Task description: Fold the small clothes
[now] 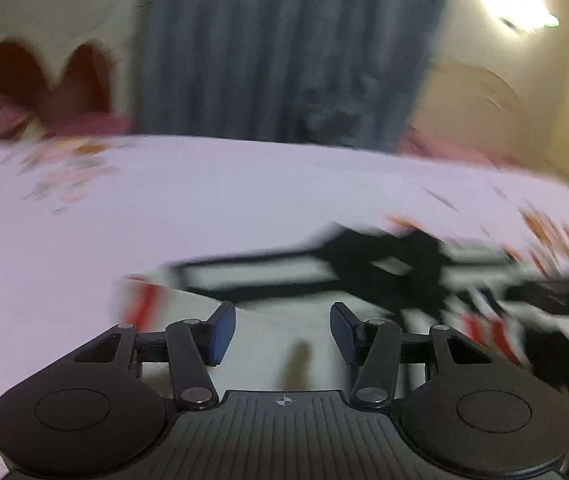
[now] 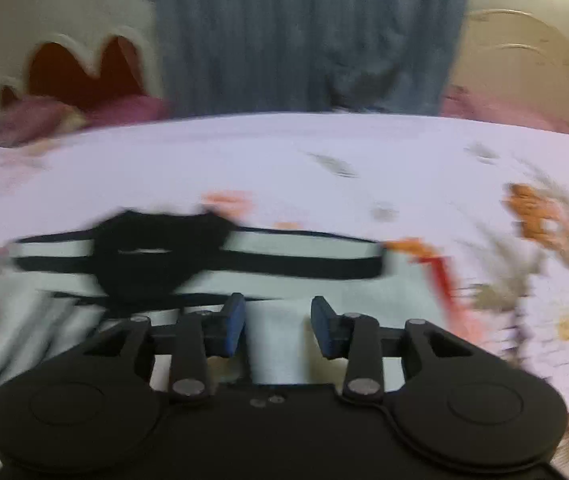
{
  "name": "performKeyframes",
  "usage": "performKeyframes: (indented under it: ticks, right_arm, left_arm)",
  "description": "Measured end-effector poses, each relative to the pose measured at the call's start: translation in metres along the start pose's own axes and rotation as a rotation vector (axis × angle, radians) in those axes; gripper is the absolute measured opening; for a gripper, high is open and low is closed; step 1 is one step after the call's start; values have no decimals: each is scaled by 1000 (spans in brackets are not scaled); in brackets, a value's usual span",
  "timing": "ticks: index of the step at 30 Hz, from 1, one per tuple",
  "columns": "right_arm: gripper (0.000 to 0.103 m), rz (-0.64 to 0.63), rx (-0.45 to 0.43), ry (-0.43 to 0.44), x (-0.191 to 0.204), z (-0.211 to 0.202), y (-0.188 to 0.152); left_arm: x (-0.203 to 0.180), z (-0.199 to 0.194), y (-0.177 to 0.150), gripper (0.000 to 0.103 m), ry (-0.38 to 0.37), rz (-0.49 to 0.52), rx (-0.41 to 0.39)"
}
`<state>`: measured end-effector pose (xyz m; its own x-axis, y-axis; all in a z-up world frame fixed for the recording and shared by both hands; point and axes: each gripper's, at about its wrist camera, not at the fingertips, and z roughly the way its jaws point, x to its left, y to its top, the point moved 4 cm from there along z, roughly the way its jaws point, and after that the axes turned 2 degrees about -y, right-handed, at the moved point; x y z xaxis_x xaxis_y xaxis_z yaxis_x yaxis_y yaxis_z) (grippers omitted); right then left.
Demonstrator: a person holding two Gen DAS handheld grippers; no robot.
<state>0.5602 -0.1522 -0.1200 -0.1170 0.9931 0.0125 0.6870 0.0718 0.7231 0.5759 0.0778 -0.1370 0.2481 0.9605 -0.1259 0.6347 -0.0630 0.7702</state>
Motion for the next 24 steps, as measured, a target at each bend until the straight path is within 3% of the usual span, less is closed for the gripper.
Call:
performKeyframes:
  ticks: [3, 6, 8, 10, 12, 14, 15, 17, 19, 21, 24]
  right_arm:
    - [32, -42, 33, 78, 36, 11, -10]
    - [30, -95, 48, 61, 43, 22, -23]
    - [30, -135, 43, -61, 27, 17, -23]
    - [47, -125, 48, -228, -6, 10, -27]
    - [47, -116, 75, -296, -25, 4, -30]
    - [36, -73, 45, -274, -27, -9, -26]
    - [31, -47, 11, -234, -24, -18, -23]
    - [33, -54, -31, -161, -6, -30, -23]
    - [28, -79, -4, -91, 5, -31, -33]
    - [28, -99, 57, -165, -3, -24, -49]
    - [36, -42, 76, -269, -34, -34, -64]
  left_arm:
    - [-34, 17, -14, 51, -20, 36, 38]
    - [-30, 26, -26, 51, -15, 28, 60]
    - [-13, 15, -31, 51, 15, 2, 59]
    - [10, 4, -36, 51, 73, -11, 61]
    - [19, -2, -35, 51, 44, -61, 69]
    - [13, -10, -28, 51, 92, -33, 50]
    - [11, -13, -24, 51, 80, -30, 34]
    - [3, -21, -25, 51, 49, -53, 15]
    - [-8, -26, -36, 51, 61, -8, 26]
    - [-5, -25, -59, 51, 114, 48, 89]
    - [13, -41, -71, 52, 101, 47, 57]
